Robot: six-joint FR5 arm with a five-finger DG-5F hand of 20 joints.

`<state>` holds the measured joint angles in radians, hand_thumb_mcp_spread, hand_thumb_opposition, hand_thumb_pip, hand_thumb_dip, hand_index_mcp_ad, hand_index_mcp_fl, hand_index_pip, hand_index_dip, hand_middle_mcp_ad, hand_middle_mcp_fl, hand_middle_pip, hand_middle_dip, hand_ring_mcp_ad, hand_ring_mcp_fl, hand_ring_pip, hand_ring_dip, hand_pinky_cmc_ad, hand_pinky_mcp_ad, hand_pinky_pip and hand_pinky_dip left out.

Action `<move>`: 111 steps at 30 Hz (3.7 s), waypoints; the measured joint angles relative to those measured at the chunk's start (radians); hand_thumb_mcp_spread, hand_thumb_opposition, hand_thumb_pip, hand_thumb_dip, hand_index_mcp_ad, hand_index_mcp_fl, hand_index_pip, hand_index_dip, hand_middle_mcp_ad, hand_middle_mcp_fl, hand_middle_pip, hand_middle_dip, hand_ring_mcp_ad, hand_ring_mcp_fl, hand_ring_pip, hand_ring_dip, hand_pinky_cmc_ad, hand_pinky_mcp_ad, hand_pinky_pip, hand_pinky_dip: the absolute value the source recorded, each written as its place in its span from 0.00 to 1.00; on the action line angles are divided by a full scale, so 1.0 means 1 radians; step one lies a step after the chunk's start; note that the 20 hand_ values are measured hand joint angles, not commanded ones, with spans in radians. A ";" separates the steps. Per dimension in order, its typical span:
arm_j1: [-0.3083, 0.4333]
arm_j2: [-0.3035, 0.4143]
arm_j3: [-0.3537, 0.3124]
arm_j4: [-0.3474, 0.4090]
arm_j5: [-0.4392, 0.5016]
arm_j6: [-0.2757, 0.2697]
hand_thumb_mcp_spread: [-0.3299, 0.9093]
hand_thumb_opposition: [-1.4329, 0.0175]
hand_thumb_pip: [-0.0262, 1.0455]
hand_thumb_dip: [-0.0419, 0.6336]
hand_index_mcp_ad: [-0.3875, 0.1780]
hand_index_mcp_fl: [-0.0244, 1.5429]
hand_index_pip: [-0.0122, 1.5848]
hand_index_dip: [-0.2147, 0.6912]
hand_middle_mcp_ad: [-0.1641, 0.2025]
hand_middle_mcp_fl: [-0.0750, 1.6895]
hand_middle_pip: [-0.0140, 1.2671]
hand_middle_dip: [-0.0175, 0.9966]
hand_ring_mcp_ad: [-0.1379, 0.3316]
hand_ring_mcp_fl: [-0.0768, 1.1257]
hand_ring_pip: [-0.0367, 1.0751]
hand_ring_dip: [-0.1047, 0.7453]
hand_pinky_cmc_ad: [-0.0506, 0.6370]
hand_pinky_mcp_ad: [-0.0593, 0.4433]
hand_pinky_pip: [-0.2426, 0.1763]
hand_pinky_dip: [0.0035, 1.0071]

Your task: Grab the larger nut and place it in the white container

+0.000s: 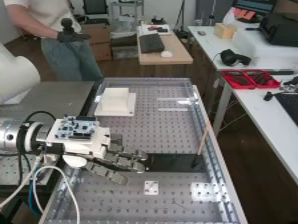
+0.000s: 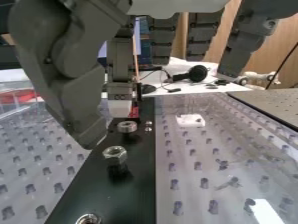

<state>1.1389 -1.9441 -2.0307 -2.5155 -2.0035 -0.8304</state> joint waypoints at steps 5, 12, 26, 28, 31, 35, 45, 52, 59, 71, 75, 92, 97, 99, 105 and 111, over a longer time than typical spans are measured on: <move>-0.006 -0.014 0.002 0.020 -0.026 -0.031 0.53 0.37 0.71 0.32 0.38 0.03 0.98 0.36 0.61 0.04 0.10 0.17 0.63 0.06 0.09 0.21 0.55 0.68 0.32 0.47; -0.017 -0.028 0.005 0.053 -0.060 -0.058 0.53 0.37 0.71 0.32 0.35 0.03 0.98 0.36 0.60 0.04 0.10 0.18 0.63 0.06 0.09 0.21 0.55 0.67 0.32 0.47; -0.031 -0.059 0.019 0.059 -0.090 -0.084 0.54 0.37 0.71 0.32 0.35 0.03 0.98 0.36 0.60 0.04 0.10 0.18 0.63 0.06 0.09 0.22 0.55 0.67 0.33 0.47; -0.032 -0.061 0.017 0.063 -0.095 -0.084 0.54 0.37 0.71 0.32 0.35 0.03 0.98 0.36 0.60 0.04 0.10 0.18 0.63 0.06 0.09 0.22 0.55 0.68 0.33 0.47; -0.034 -0.062 0.014 0.066 -0.100 -0.083 0.54 0.37 0.71 0.32 0.35 0.03 0.98 0.36 0.60 0.04 0.10 0.18 0.63 0.06 0.09 0.22 0.55 0.68 0.33 0.47; -0.037 -0.066 0.013 0.077 -0.109 -0.086 0.54 0.37 0.71 0.32 0.35 0.03 0.98 0.35 0.60 0.04 0.10 0.18 0.63 0.06 0.10 0.22 0.55 0.67 0.33 0.47; -0.037 -0.082 0.027 0.072 -0.127 -0.092 0.54 0.37 0.71 0.32 0.35 0.03 0.98 0.34 0.60 0.04 0.10 0.18 0.62 0.07 0.10 0.22 0.55 0.67 0.33 0.47; -0.037 -0.093 0.046 0.043 -0.137 -0.110 0.54 0.37 0.71 0.32 0.35 0.03 0.98 0.33 0.60 0.04 0.10 0.18 0.62 0.06 0.12 0.22 0.55 0.68 0.33 0.47; -0.044 -0.099 0.057 0.022 -0.151 -0.132 0.54 0.36 0.75 0.32 0.35 0.03 0.98 0.30 0.60 0.04 0.10 0.18 0.63 0.06 0.12 0.22 0.55 0.67 0.33 0.47; -0.055 -0.108 0.077 -0.008 -0.181 -0.157 0.54 0.36 0.75 0.32 0.33 0.03 0.98 0.29 0.60 0.04 0.10 0.18 0.62 0.07 0.13 0.22 0.55 0.68 0.33 0.49; -0.055 -0.111 0.081 -0.009 -0.186 -0.156 0.54 0.36 0.75 0.32 0.33 0.03 0.98 0.29 0.59 0.04 0.10 0.18 0.62 0.07 0.13 0.22 0.55 0.68 0.33 0.49; -0.056 -0.121 0.092 -0.004 -0.203 -0.153 0.54 0.36 0.77 0.35 0.39 0.15 0.97 0.22 0.60 0.04 0.10 0.18 0.61 0.06 0.14 0.22 0.55 0.68 0.33 0.52; -0.054 -0.120 0.087 0.005 -0.202 -0.144 0.54 0.36 0.77 0.34 0.44 0.18 0.96 0.19 0.59 0.04 0.10 0.18 0.61 0.06 0.14 0.22 0.55 0.68 0.33 0.52; -0.054 -0.117 0.085 0.009 -0.203 -0.142 0.54 0.35 0.77 0.34 0.44 0.20 0.96 0.18 0.59 0.04 0.10 0.18 0.61 0.06 0.14 0.22 0.55 0.67 0.33 0.52; -0.050 -0.091 0.082 0.026 -0.203 -0.121 0.52 0.34 0.71 0.34 0.44 0.27 0.95 0.16 0.60 0.04 0.10 0.18 0.59 0.06 0.14 0.22 0.55 0.68 0.33 0.52; -0.033 -0.041 0.061 0.067 -0.215 -0.061 0.52 0.34 0.71 0.34 0.44 0.27 0.95 0.16 0.60 0.04 0.11 0.18 0.59 0.06 0.14 0.22 0.55 0.68 0.33 0.52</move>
<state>1.1059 -1.9856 -1.9702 -2.4482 -2.2187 -0.8912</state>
